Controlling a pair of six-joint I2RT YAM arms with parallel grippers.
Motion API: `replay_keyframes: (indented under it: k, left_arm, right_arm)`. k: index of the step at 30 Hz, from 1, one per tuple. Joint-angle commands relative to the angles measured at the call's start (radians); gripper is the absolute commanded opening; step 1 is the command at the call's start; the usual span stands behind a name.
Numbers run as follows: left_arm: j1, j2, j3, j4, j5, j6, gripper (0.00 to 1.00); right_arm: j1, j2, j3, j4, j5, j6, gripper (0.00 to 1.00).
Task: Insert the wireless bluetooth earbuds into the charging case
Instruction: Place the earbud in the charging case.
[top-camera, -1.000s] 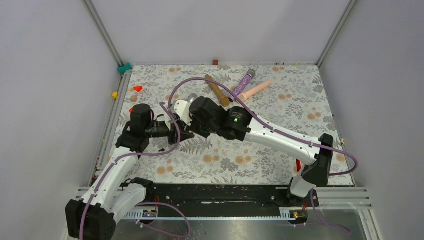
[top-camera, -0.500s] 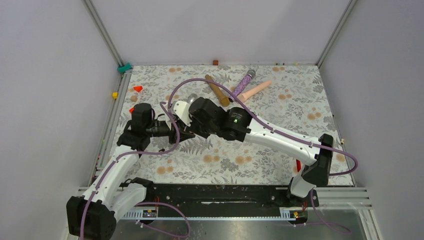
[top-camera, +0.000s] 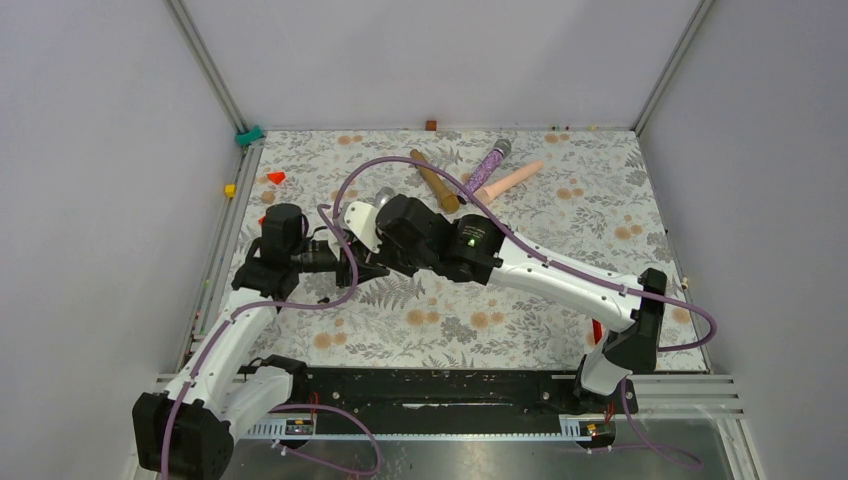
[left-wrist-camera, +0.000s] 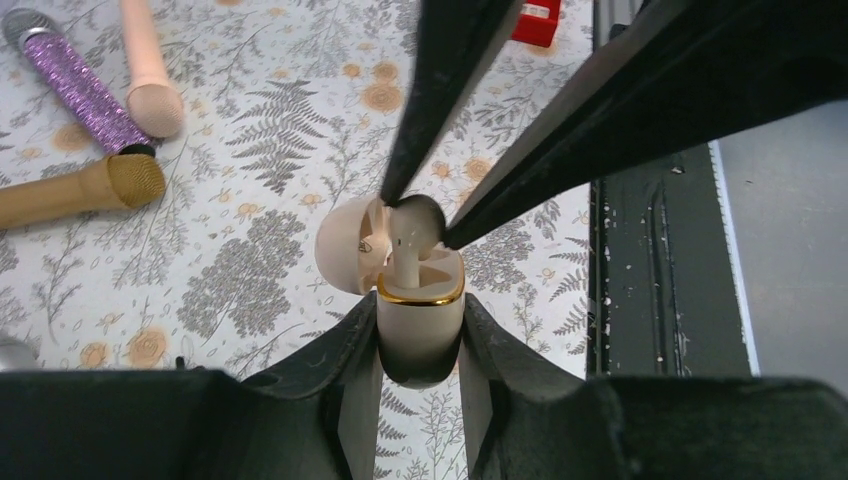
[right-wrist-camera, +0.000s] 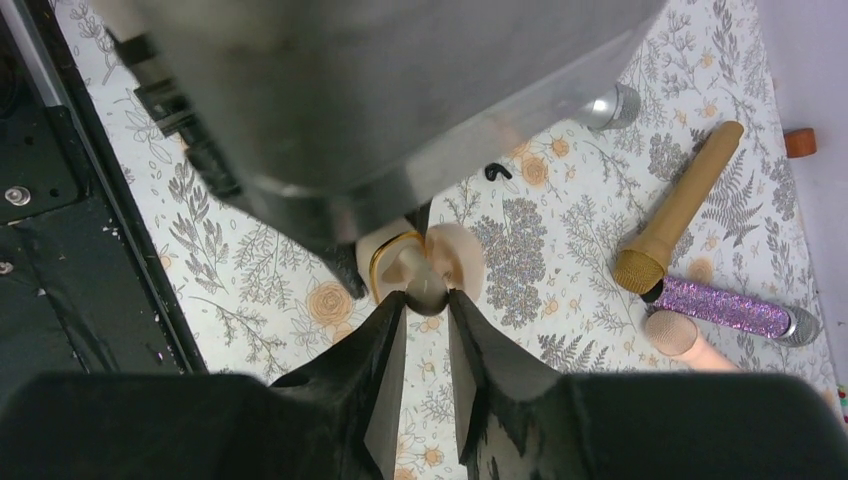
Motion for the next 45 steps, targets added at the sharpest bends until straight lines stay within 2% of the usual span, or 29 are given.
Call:
replay_keyframes:
  k: [1,6,16,21,28,36,39,43,45]
  left_arm:
    - [-0.008,0.008,0.047,-0.037,0.107,0.011,0.0]
    - [-0.009,0.006,0.046,-0.039,0.106,0.011,0.0]
    - [0.023,0.01,0.056,-0.031,0.135,-0.011,0.0]
    - [0.04,0.005,0.049,-0.017,0.158,-0.021,0.0]
    - [0.053,-0.008,0.044,-0.016,0.182,-0.013,0.0]
    - [0.067,-0.02,0.037,-0.011,0.218,-0.007,0.0]
    - [0.068,-0.033,0.014,0.06,0.205,-0.063,0.0]
    - [0.066,-0.078,-0.036,0.314,0.141,-0.233,0.0]
    - [0.066,-0.069,-0.023,0.381,0.109,-0.27,0.0]
  right_arm:
    - [0.023,-0.005,0.051,0.055,-0.004,-0.041,0.3]
    - [0.026,0.005,0.081,0.033,-0.003,-0.04,0.36]
    - [0.029,-0.021,0.089,0.002,-0.037,-0.037,0.41]
    - [0.029,-0.031,0.133,-0.039,-0.035,-0.03,0.49]
    - [0.028,-0.069,0.187,-0.088,-0.02,-0.023,0.65]
    - [-0.02,-0.115,0.133,-0.059,-0.004,-0.024,0.7]
    - [-0.072,-0.134,0.127,-0.06,-0.074,0.014,0.72]
    - [-0.142,-0.159,0.113,-0.059,-0.169,0.041,0.77]
    - [-0.16,-0.168,0.093,-0.061,-0.196,0.036,0.77]
